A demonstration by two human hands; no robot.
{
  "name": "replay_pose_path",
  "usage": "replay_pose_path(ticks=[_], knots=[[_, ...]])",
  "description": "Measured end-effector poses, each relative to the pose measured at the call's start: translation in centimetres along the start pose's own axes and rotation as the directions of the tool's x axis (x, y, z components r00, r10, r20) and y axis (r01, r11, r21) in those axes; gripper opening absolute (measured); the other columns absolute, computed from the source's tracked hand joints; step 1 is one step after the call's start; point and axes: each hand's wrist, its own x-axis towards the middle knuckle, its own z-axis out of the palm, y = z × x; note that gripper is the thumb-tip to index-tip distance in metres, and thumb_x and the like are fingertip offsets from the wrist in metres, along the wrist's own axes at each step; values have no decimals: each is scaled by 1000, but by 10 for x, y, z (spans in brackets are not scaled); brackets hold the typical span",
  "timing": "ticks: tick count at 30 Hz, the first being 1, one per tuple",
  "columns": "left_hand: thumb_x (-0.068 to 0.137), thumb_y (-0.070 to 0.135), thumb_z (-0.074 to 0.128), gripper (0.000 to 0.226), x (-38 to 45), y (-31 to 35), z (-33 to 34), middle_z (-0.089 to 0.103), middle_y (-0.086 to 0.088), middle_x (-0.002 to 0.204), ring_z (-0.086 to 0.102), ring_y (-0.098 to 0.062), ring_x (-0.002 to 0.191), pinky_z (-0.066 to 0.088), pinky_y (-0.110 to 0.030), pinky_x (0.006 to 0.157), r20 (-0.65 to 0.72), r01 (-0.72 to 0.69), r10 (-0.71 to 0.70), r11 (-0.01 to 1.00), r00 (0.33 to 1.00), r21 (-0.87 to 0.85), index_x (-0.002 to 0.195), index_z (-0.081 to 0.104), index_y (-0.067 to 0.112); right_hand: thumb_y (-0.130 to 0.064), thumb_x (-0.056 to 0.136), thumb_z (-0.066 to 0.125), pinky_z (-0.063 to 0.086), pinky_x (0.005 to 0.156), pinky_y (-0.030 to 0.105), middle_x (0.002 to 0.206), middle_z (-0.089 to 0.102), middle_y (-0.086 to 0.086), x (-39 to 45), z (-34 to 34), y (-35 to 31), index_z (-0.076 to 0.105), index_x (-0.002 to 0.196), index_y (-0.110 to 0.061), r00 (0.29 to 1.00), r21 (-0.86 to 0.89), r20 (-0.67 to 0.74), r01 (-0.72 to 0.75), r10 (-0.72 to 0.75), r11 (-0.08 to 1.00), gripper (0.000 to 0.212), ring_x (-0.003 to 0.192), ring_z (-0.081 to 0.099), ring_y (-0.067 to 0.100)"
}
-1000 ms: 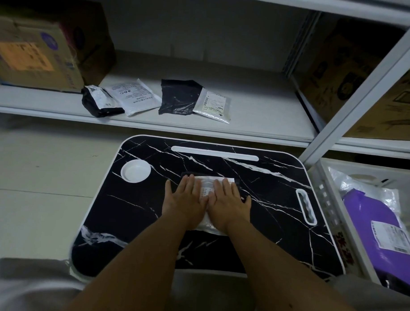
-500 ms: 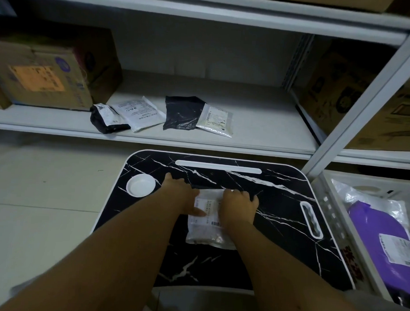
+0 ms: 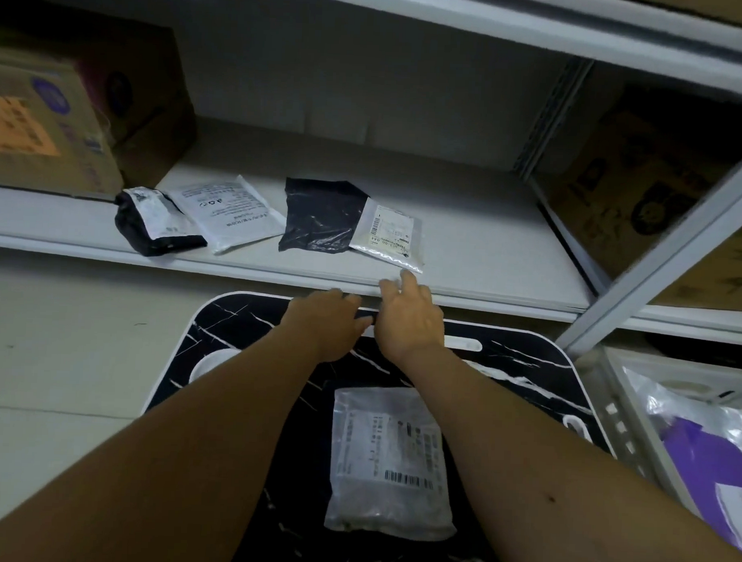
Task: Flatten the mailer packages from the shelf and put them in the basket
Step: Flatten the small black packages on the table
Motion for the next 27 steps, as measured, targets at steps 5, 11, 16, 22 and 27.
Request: replay_pose_path(ticks=[5, 11, 16, 22, 27], knots=[[95, 30, 44, 42, 17, -9, 9, 44, -8, 138, 42, -27, 129, 40, -45, 99, -37, 80, -81, 997, 996, -23, 135, 41, 16, -16, 92, 52, 27, 110, 48, 162, 3, 6, 44, 12, -12, 38, 140, -25, 998, -85, 16, 55, -54, 995, 51, 144, 15, 29], [93, 20, 47, 61, 26, -22, 13, 13, -8, 160, 16, -26, 146, 24, -48, 113, -65, 119, -119, 993, 991, 6, 149, 25, 19, -17, 92, 51, 15, 116, 54, 162, -9, 3, 79, 18, -22, 30, 147, -25, 990, -178, 131, 77, -54, 981, 60, 148, -2, 29], [93, 19, 49, 63, 24, -20, 12, 8, -8, 160, 13, -26, 147, 23, -48, 114, -47, 106, -104, 993, 993, 41, 150, 21, 20, -15, 90, 51, 14, 117, 53, 162, -8, 1, 87, 23, -21, 21, 152, -16, 983, -199, 182, 26, 11, 980, 69, 149, -2, 26], [92, 16, 50, 64, 13, -24, 0, 13, -10, 159, 17, -28, 145, 28, -48, 112, -52, 107, -102, 990, 993, 97, 150, 22, 17, -15, 90, 49, 19, 116, 51, 160, 4, 2, 56, 17, -14, 19, 152, -10, 998, -228, 66, 19, -4, 974, 69, 145, 11, 24], [91, 11, 49, 66, -11, -7, -25, 11, -9, 160, 18, -28, 145, 30, -47, 112, -60, 68, -60, 990, 996, 125, 151, 21, 17, -16, 91, 49, 14, 119, 50, 162, -3, 0, 1, -1, -3, 9, 155, -11, 996, -201, 87, 36, -19, 979, 76, 147, 7, 23]])
